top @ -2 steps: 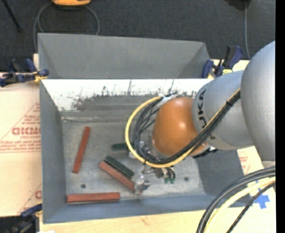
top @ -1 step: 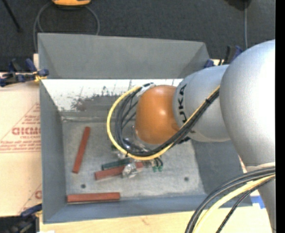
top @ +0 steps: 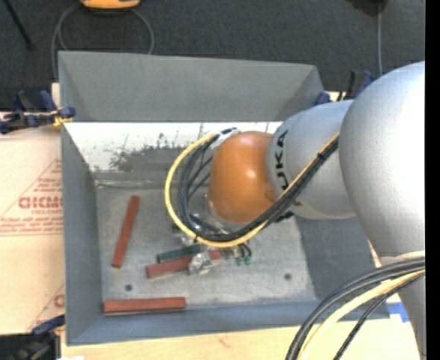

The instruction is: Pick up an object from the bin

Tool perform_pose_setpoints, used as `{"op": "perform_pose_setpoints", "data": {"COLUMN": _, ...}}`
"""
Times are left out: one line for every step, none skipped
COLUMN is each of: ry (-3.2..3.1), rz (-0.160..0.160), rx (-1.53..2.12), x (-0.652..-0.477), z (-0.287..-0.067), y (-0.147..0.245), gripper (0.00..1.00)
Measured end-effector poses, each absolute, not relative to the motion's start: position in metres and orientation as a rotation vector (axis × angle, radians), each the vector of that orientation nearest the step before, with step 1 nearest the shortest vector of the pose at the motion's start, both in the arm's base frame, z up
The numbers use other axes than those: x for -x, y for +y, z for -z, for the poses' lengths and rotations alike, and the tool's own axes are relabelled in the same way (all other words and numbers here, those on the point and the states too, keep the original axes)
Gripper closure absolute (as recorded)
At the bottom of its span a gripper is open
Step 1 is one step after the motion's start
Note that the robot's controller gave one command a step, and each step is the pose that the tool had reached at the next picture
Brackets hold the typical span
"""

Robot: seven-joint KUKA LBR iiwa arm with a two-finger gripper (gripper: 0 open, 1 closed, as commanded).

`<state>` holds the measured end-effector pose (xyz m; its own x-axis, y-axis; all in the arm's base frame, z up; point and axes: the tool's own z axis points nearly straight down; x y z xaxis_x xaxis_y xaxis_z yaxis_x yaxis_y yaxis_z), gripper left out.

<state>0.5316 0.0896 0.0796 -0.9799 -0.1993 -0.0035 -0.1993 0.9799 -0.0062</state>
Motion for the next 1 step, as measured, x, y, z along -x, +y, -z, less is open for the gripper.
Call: {"op": "perform_pose_setpoints", "data": {"ry": 3.113, "rz": 0.000, "rx": 0.363, "x": -0.5425, "z": -0.2206, "y": 0.1245, "gripper": 1.00}}
